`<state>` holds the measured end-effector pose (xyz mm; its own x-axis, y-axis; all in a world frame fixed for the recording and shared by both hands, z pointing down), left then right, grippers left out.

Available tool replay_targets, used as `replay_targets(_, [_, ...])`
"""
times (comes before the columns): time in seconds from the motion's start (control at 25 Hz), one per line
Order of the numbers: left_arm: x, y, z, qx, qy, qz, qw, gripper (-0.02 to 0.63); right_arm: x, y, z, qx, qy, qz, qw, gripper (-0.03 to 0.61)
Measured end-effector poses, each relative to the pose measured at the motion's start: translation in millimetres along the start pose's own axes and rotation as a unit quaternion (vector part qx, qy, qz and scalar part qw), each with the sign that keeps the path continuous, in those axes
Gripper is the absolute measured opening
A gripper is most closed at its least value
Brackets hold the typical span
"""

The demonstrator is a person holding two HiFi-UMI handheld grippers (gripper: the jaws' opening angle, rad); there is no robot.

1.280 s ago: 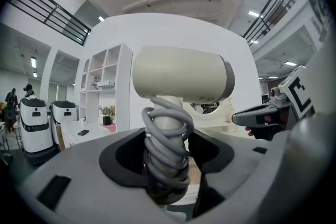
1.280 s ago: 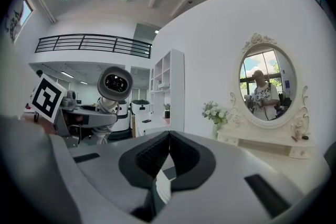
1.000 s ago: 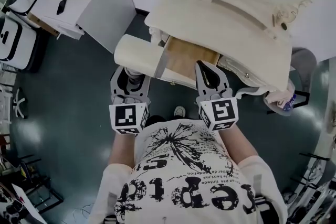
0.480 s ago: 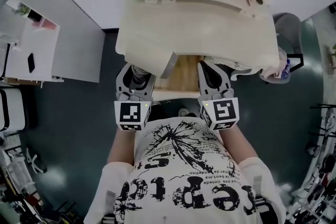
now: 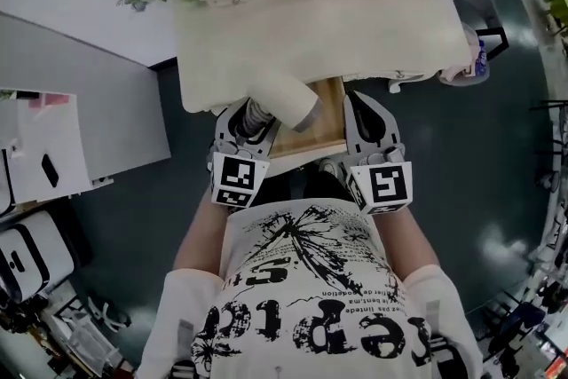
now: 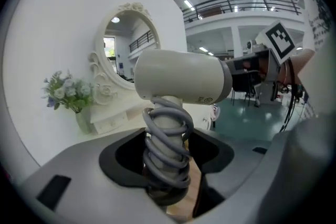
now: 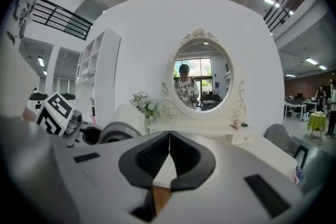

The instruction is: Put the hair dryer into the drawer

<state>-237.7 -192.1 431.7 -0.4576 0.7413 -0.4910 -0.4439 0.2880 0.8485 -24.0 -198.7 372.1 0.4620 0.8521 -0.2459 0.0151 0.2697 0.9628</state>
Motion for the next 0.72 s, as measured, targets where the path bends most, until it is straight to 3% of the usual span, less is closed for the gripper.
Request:
replay_targets(0.16, [-32, 31, 8, -0.019, 0.067, -0.038, 0.9969, 0.255, -3, 19, 5, -0.008, 0.028, -0.026, 0.999, 0.017])
replay_targets(0.28, [-52, 58, 25, -0.044, 0.122, -0.077, 0.9885, 0.255, 1, 37, 9, -0.018, 0.048, -0.050, 0.997, 0.017])
replay_targets(0.52, [-98, 97, 48, -0.102, 0.199, -0.148, 0.9634, 0.255, -2, 58, 24, -0.037, 0.077, -0.066, 0.994, 0.017])
replay_targets(0.72, [-133, 118, 69, -0.135, 0.257, -0.195, 0.9366, 0.255, -3, 77, 31, -0.047, 0.079, -0.083, 0.992, 0.017])
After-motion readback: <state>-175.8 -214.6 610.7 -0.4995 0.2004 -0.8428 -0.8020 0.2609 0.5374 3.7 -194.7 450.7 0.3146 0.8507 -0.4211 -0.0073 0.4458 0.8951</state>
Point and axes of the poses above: the fingertips, and each gripper's own axes: x backward along the fingers, z to its right, y out of its underside, the point moved 8 cm from there along x, backward along the fingers, and after that the axes turned 6 degrees about -x, right-handed, at the moved point
